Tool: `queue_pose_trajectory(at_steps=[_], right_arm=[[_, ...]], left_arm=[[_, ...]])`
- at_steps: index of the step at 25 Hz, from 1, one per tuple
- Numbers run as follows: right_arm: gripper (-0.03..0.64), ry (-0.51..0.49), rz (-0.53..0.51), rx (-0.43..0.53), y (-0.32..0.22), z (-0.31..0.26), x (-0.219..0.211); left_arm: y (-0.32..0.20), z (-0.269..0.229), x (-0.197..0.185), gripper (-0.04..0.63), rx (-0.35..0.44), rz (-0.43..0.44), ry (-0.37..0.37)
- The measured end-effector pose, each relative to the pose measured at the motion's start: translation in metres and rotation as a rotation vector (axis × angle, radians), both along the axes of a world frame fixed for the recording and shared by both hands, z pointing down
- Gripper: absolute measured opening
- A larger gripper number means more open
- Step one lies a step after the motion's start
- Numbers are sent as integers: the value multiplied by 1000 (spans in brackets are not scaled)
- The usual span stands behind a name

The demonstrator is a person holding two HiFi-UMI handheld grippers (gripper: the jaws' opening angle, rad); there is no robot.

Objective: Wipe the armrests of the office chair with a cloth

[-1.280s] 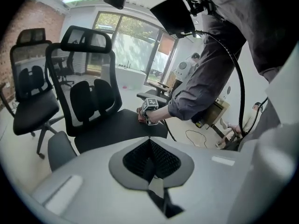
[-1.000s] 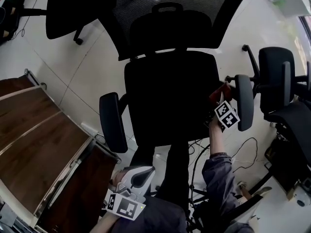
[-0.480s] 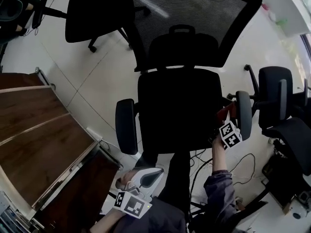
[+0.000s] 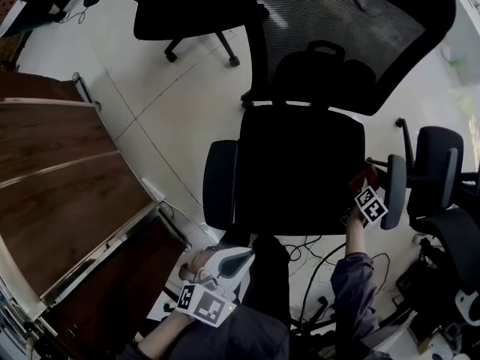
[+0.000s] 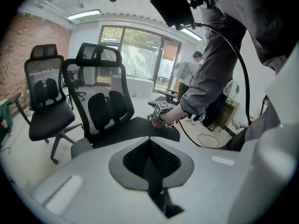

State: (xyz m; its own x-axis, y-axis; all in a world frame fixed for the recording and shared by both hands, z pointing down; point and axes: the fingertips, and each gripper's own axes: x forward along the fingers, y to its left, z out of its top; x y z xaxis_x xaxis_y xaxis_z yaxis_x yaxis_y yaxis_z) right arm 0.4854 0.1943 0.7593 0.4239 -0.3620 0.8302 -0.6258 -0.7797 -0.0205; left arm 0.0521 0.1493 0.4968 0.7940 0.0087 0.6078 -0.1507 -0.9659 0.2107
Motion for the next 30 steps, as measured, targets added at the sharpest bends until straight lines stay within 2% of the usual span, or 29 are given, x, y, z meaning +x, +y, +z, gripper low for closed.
queue_pose_trajectory(at_steps=[4,9,15,17,19,21,25,27,30], right_arm=[[44,-8,-38,-10,-7,1,-1],[44,25,-97,13,-8,-26,-12],[44,62,-244,50,-13,-57,-38],[44,68,-323,62,-21,-66,-46],[44,66,-435,87,-37,-77,-60],[44,22,-586,124,-60,-85,-89],[44,-119,-1010,211,-121,-103,-192],[44,-156,-1208,256,-152,-118,-248],[44,-175,-1440,311,-198,-142,-323]], left_arm=[[3,7,-9,15,2,-33,-15],[12,6,-1,15,4,-36,-22],[26,-1,9,15,23,-57,-22],[31,-4,12,15,30,-70,-22],[33,-7,13,15,38,-88,-24],[35,-9,13,15,46,-114,-23],[34,-14,11,15,60,-177,-17],[34,-18,8,15,68,-214,-15],[37,-23,-2,15,81,-274,-15]])
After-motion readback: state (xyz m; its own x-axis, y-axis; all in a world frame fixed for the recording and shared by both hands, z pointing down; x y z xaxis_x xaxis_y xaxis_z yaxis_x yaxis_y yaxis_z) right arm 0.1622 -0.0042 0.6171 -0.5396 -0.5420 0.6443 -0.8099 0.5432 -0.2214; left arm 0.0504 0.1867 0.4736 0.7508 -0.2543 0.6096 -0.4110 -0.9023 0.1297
